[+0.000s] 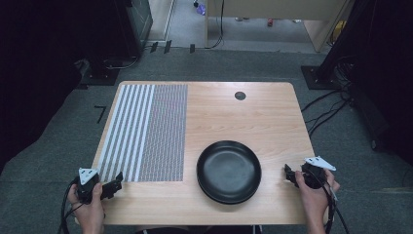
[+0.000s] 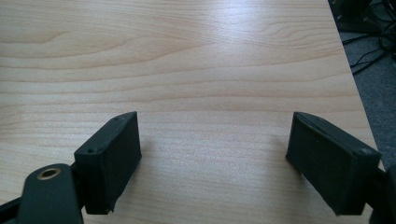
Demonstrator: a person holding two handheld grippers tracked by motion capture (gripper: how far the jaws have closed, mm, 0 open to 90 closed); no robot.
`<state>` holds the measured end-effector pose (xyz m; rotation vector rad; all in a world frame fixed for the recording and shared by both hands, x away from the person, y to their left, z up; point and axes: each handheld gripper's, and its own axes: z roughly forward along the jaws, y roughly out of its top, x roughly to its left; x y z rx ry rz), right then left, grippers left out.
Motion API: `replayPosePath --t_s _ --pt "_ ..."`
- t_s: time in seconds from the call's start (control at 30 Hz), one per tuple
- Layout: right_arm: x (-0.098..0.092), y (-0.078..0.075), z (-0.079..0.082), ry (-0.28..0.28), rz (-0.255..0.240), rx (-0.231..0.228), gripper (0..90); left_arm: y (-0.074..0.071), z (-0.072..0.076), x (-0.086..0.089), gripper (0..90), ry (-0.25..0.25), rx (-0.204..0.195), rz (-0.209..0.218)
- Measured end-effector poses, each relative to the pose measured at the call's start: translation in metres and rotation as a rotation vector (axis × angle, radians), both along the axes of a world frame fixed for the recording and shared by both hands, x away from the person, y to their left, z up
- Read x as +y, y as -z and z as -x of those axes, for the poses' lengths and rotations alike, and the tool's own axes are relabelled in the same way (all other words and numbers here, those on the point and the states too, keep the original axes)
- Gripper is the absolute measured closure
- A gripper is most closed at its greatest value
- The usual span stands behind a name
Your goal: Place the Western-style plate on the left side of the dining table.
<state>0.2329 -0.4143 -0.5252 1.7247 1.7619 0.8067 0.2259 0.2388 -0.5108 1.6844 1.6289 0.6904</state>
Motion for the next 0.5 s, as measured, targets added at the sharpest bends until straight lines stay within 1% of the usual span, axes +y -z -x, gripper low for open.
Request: replayPosePath --t_s 0.03,0.1,0.13,0.17,0.2,0.23,0.27,0.33,0.43,0.5 --pt "0.0 0.0 0.0 0.0 0.0 0.0 16.7 -0.001 0.0 -0.001 9.2 0.0 -0.005 -0.001" --pt "0.0 0.0 0.0 0.001 -0.001 0.002 16.4 -0.005 -0.001 -0.004 9.3 0.009 -0.013 0.011" --pt "0.0 0.0 0.0 0.0 0.001 0.001 16.2 -0.007 -0.001 -0.007 9.2 0.015 -0.017 0.008" --pt "0.0 0.0 0.0 0.0 0.001 0.001 16.2 -0.01 -0.002 -0.01 9.2 0.024 -0.023 0.006" --pt "0.0 0.0 0.0 0.0 0.0 0.003 15.3 -0.014 -0.004 -0.017 9.2 0.046 -0.034 0.004" --pt "0.0 0.0 0.0 0.0 0.0 0.003 15.3 -0.014 -0.004 -0.017 9.2 0.046 -0.034 0.004" --pt "0.0 0.0 -0.001 0.001 -0.001 0.005 14.8 -0.016 -0.005 -0.021 9.2 0.058 -0.035 0.003" --pt "0.001 0.0 -0.001 0.002 -0.001 0.007 14.1 -0.022 -0.006 -0.031 9.2 0.088 -0.039 0.023" --pt "0.001 0.0 -0.002 0.0 0.002 0.006 13.7 -0.031 -0.008 -0.043 8.9 0.11 -0.059 0.026" --pt "0.001 0.0 -0.002 0.003 0.001 0.007 13.6 -0.038 -0.011 -0.052 8.8 0.119 -0.073 0.051"
